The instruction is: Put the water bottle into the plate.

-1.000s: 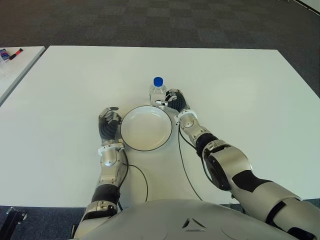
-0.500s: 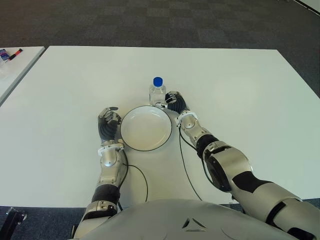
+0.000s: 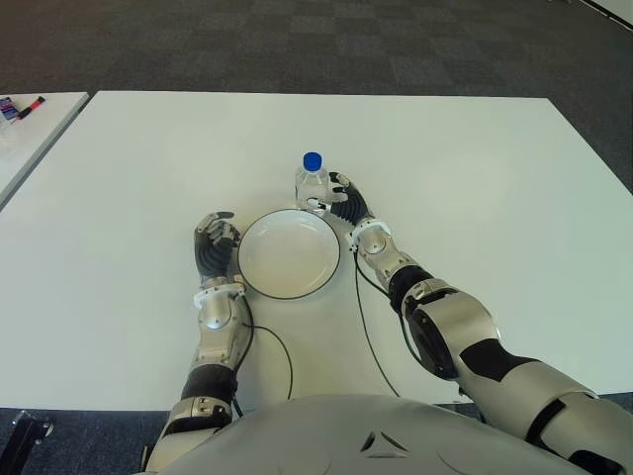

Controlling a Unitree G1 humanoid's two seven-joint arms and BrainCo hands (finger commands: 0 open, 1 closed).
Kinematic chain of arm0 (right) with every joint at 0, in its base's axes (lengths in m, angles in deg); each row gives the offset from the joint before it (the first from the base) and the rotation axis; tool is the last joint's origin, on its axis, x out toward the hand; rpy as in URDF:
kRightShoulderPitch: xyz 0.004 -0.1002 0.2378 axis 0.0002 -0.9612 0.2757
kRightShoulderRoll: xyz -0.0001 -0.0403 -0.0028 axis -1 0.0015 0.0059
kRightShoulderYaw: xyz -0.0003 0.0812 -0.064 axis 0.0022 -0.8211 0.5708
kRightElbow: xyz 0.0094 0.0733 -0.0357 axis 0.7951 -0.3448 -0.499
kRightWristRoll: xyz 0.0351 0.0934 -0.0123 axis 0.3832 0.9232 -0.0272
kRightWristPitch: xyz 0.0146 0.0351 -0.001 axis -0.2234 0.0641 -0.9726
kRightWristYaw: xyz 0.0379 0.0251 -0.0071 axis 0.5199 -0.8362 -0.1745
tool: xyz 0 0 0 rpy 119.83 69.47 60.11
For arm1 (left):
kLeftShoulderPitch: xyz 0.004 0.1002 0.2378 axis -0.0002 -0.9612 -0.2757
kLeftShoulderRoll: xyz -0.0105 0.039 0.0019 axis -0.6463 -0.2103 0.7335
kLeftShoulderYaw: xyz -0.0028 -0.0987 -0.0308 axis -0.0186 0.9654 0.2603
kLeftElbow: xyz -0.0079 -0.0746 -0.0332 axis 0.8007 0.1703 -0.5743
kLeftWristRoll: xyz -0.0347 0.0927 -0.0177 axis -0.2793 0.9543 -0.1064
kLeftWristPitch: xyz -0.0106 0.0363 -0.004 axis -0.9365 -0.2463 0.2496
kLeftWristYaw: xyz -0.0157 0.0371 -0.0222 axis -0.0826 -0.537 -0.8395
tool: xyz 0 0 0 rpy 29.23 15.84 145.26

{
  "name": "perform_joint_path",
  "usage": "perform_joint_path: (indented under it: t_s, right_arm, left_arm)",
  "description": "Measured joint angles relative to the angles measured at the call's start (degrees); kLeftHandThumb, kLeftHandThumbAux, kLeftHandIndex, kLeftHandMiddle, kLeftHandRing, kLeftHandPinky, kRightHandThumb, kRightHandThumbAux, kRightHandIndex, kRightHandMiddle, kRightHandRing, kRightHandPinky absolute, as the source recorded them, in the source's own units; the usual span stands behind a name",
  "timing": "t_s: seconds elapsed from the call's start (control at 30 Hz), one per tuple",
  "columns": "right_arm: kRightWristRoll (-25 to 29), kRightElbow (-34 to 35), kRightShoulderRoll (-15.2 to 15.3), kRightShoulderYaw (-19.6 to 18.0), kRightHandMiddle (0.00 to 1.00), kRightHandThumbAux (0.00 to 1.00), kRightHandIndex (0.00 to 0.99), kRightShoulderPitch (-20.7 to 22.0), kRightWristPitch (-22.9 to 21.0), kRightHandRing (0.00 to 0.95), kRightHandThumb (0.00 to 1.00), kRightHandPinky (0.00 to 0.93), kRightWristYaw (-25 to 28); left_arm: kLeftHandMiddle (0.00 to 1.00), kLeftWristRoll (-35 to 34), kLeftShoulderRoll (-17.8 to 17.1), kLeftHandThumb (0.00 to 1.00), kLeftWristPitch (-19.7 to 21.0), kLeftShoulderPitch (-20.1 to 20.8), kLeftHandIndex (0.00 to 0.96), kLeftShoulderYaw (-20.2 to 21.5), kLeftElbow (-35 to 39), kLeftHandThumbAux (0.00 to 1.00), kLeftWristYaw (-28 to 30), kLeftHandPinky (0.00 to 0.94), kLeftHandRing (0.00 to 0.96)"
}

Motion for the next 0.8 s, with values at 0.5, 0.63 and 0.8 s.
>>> perform_joint_path:
  t_s: [0.5,0.63,0.8]
  right_arm:
    - [0.1,0.2,0.0,0.0,0.094,0.548,0.095,0.0,-0.4,0.123,0.58,0.207,0.3]
    - [0.1,0.2,0.0,0.1,0.075,0.548,0.082,0.0,-0.5,0.098,0.571,0.175,0.5]
    - [0.1,0.3,0.0,0.1,0.051,0.543,0.06,0.0,-0.5,0.074,0.551,0.152,0.7]
  left_arm:
    - [0.688,-1.2,0.0,0.694,-0.2,0.0,0.435,0.1,-0.1,0.717,0.6,0.637,0.662]
    - [0.687,-1.7,0.0,0.695,0.0,0.3,0.435,0.3,-0.3,0.717,0.6,0.644,0.662]
    - [0.689,-1.8,0.0,0.695,0.2,0.4,0.435,0.3,-0.3,0.717,0.6,0.661,0.667]
